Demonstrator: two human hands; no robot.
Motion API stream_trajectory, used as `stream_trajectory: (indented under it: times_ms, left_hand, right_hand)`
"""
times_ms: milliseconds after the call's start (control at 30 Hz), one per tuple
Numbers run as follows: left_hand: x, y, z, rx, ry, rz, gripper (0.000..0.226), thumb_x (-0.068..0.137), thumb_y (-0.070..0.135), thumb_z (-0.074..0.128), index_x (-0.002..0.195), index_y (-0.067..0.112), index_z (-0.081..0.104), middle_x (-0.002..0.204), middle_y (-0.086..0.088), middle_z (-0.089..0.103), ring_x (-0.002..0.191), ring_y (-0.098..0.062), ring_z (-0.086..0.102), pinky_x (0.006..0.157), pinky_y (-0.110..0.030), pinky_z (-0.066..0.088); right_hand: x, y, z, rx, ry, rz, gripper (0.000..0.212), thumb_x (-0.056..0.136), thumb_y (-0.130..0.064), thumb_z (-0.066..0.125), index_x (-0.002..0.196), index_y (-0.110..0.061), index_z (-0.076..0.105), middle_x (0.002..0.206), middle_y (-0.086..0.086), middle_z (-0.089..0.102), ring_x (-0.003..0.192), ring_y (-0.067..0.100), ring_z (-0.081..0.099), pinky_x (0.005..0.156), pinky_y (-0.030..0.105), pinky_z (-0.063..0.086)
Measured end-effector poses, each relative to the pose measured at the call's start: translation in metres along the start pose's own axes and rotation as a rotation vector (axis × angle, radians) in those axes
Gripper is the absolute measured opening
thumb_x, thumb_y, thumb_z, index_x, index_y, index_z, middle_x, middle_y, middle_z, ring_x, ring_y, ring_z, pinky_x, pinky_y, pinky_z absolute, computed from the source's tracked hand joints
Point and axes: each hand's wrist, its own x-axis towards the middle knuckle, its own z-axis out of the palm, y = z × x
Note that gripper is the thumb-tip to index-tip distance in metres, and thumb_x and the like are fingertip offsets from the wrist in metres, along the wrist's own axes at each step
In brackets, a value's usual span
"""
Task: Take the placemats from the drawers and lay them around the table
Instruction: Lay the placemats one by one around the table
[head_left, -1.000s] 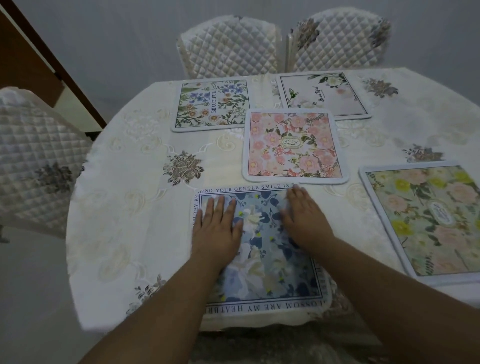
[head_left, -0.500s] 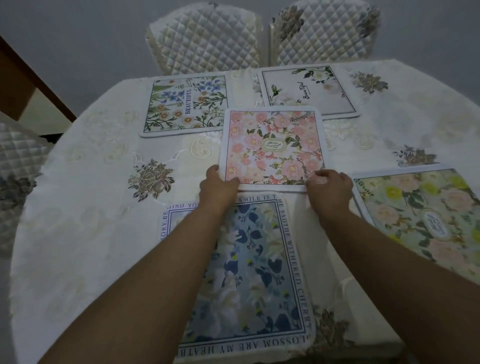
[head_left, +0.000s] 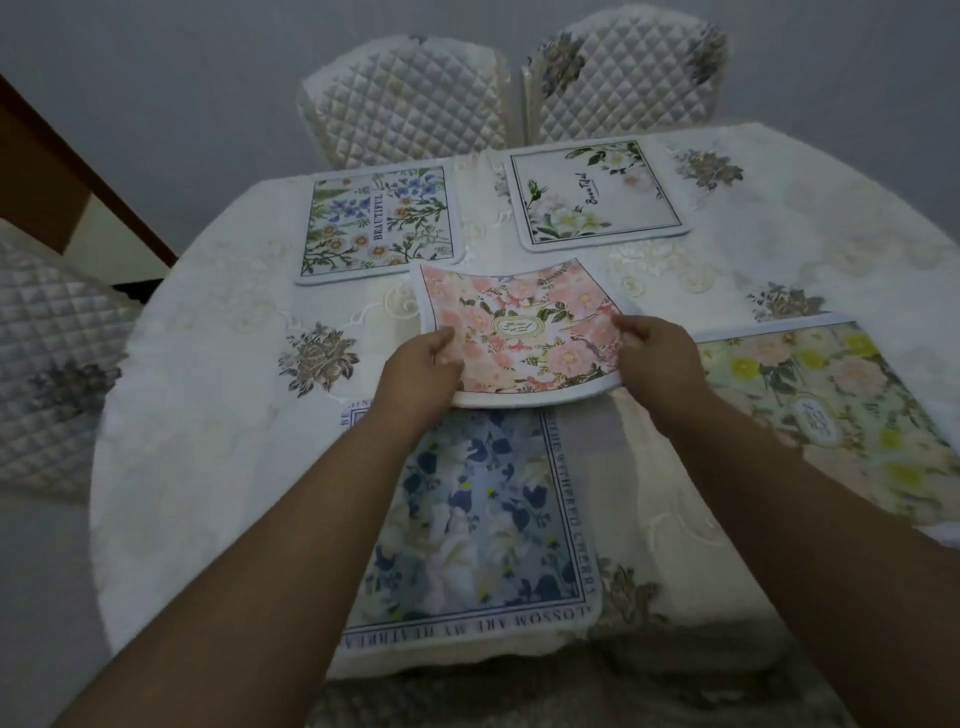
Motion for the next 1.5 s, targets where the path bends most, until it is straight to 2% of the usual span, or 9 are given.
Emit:
stream_trajectory:
  times_ms: [167,233,333,467,667,867,1067,1300,1500]
  left_hand:
    - [-0.089,0.003,-0.037,-0.027,0.084,0.125,0.049,0.102,0.017,0.053,0.149,0.029,0.049,0.150,0.004,0.048,0.134,-0.013,0.047,0.116,-0.037,0.038]
    - [-0.127,0.001,-0.062,-0.017,0.109,0.159,0.046,0.103,0.020,0.051,0.147,0.035,0.050,0.149,0.006,0.048,0.132,-0.012,0.049,0.115,-0.038,0.040]
    - [-0.187,0.003,-0.106,-0.030,0.142,0.215,0.044,0.103,0.020,0.051,0.143,0.037,0.055,0.146,0.003,0.052,0.128,-0.018,0.054,0.110,-0.042,0.046]
    - [-0.268,-0.004,-0.178,-0.002,0.168,0.317,0.044,0.103,0.016,0.051,0.144,0.032,0.056,0.139,0.006,0.053,0.121,-0.014,0.055,0.102,-0.030,0.048]
    - [-0.387,-0.055,-0.295,-0.153,0.205,0.294,0.044,0.098,0.016,0.057,0.137,0.037,0.061,0.131,0.019,0.058,0.121,-0.008,0.058,0.108,-0.042,0.049]
    - [-0.484,-0.111,-0.399,-0.215,0.256,0.294,0.043,0.100,0.012,0.058,0.137,0.034,0.062,0.133,0.014,0.059,0.109,-0.002,0.064,0.093,-0.026,0.057]
    - [-0.526,-0.149,-0.462,-0.224,0.355,0.269,0.041,0.101,0.018,0.058,0.137,0.039,0.061,0.130,0.017,0.058,0.109,-0.007,0.064,0.093,-0.037,0.058]
    - [-0.519,-0.173,-0.507,-0.213,0.437,0.211,0.042,0.103,0.015,0.056,0.139,0.034,0.059,0.127,0.020,0.054,0.103,0.002,0.061,0.075,-0.008,0.054]
    - [-0.480,-0.185,-0.560,-0.088,0.487,0.156,0.043,0.102,0.019,0.057,0.140,0.039,0.056,0.125,0.027,0.052,0.111,0.002,0.059,0.080,-0.009,0.052]
  right_hand:
    - [-0.094,-0.028,-0.039,-0.038,-0.014,-0.080,0.058,0.077,0.001,0.055,0.129,-0.023,0.068,0.117,0.004,0.072,0.074,0.022,0.070,0.056,0.030,0.055]
    - [-0.136,-0.046,-0.051,-0.060,-0.044,-0.114,0.052,0.078,-0.006,0.061,0.128,-0.023,0.068,0.124,0.003,0.069,0.083,0.027,0.071,0.068,0.037,0.059]
    - [-0.201,-0.072,-0.067,-0.112,-0.083,-0.152,0.047,0.085,-0.019,0.067,0.132,-0.024,0.065,0.136,0.003,0.061,0.092,0.017,0.065,0.081,0.030,0.054]
    - [-0.300,-0.115,-0.068,-0.153,-0.056,-0.226,0.045,0.090,-0.020,0.065,0.135,-0.026,0.062,0.141,0.001,0.057,0.114,0.017,0.059,0.097,0.030,0.048]
    - [-0.459,-0.168,-0.036,-0.081,-0.060,-0.268,0.046,0.086,-0.013,0.063,0.126,-0.037,0.063,0.127,-0.001,0.061,0.072,0.014,0.066,0.055,0.027,0.051]
    - [-0.580,-0.220,0.014,-0.011,-0.151,-0.309,0.041,0.083,-0.015,0.064,0.117,-0.037,0.065,0.120,-0.004,0.061,0.083,0.015,0.068,0.072,0.039,0.060]
    - [-0.630,-0.258,0.058,-0.086,-0.198,-0.401,0.045,0.082,-0.021,0.066,0.125,-0.037,0.063,0.130,-0.001,0.056,0.099,0.019,0.065,0.084,0.042,0.059]
    - [-0.624,-0.294,0.112,-0.092,-0.257,-0.477,0.055,0.084,-0.023,0.068,0.134,-0.042,0.060,0.127,-0.005,0.057,0.104,0.019,0.061,0.094,0.042,0.053]
    - [-0.581,-0.329,0.186,-0.027,-0.351,-0.528,0.057,0.083,-0.018,0.068,0.136,-0.038,0.060,0.122,-0.006,0.059,0.105,0.015,0.059,0.095,0.037,0.050]
